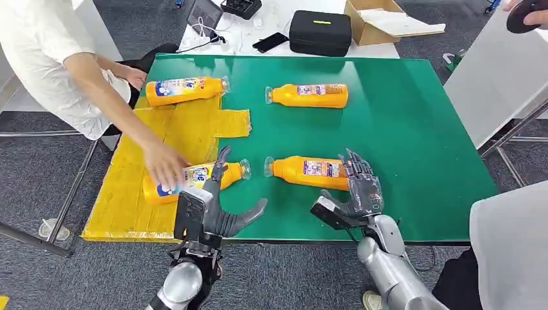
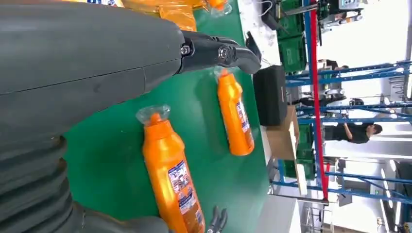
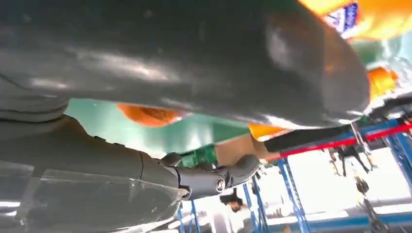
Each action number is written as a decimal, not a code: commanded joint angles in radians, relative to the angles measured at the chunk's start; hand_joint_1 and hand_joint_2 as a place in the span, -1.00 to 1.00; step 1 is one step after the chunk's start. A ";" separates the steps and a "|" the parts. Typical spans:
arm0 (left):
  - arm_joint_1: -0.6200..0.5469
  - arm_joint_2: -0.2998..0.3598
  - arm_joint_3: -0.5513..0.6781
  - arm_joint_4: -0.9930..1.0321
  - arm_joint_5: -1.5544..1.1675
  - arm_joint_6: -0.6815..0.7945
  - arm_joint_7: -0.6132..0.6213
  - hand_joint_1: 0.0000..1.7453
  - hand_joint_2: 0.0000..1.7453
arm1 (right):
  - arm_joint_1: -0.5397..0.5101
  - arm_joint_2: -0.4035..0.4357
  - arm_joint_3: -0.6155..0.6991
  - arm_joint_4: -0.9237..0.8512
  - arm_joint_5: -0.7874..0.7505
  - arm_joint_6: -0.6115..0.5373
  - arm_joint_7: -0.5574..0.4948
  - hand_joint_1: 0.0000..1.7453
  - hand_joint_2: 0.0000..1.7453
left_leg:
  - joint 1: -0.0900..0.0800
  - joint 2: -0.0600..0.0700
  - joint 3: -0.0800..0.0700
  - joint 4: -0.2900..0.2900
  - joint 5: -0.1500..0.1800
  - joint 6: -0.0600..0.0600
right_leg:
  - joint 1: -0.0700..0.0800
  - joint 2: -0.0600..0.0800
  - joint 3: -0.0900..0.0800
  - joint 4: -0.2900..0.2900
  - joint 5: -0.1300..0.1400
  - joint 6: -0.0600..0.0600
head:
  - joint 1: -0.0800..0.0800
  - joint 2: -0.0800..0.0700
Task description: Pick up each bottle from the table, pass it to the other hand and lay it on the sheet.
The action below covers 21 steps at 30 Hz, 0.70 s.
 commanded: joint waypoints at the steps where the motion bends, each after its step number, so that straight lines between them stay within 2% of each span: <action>1: -0.054 0.007 -0.053 0.076 0.004 -0.001 0.000 -1.00 1.00 | -0.101 0.013 -0.007 0.194 0.014 0.011 0.016 -1.00 -1.00 | 0.000 0.002 0.006 0.000 -0.002 0.000 | 0.001 0.000 0.006 -0.001 -0.001 -0.002 | 0.000 0.000; 12: -0.080 -0.009 -0.076 0.113 0.040 -0.003 -0.004 -1.00 1.00 | -0.173 0.040 0.009 0.285 0.051 0.004 0.058 -1.00 -1.00 | 0.000 0.002 0.002 0.000 -0.001 0.000 | 0.000 0.001 0.002 0.000 0.000 -0.001 | 0.000 0.000; 13: -0.080 -0.015 -0.069 0.117 0.069 -0.011 0.011 -1.00 1.00 | -0.182 0.042 0.016 0.300 0.063 0.008 0.071 -1.00 -1.00 | 0.000 0.003 0.005 0.000 -0.002 0.000 | 0.001 0.001 0.005 0.000 -0.001 -0.002 | 0.000 0.000; 14: -0.081 -0.014 -0.070 0.119 0.072 -0.011 0.012 -1.00 1.00 | -0.184 0.042 0.016 0.303 0.065 0.010 0.075 -1.00 -1.00 | 0.000 0.003 0.004 0.000 -0.001 0.000 | 0.001 0.001 0.003 0.000 -0.001 -0.002 | 0.000 0.000; 15: -0.081 -0.012 -0.073 0.121 0.071 -0.012 0.012 -1.00 1.00 | -0.182 0.042 0.016 0.305 0.065 0.008 0.077 -1.00 -1.00 | 0.001 0.004 0.009 0.000 -0.004 0.000 | 0.002 0.002 0.009 0.000 -0.002 -0.004 | 0.000 0.000; 17: -0.080 -0.009 -0.077 0.124 0.075 -0.010 0.011 -1.00 1.00 | -0.180 0.039 0.017 0.316 0.073 0.004 0.091 -1.00 -1.00 | 0.000 0.002 0.004 -0.001 -0.001 0.000 | 0.001 0.000 0.004 -0.001 -0.001 -0.002 | 0.000 0.000; 21: -0.079 -0.009 -0.080 0.122 0.076 -0.001 0.004 -1.00 1.00 | -0.177 0.038 0.013 0.328 0.069 0.010 0.094 -1.00 -1.00 | 0.000 0.001 0.006 -0.001 -0.002 0.000 | 0.001 0.000 0.005 -0.001 -0.002 -0.002 | 0.000 0.000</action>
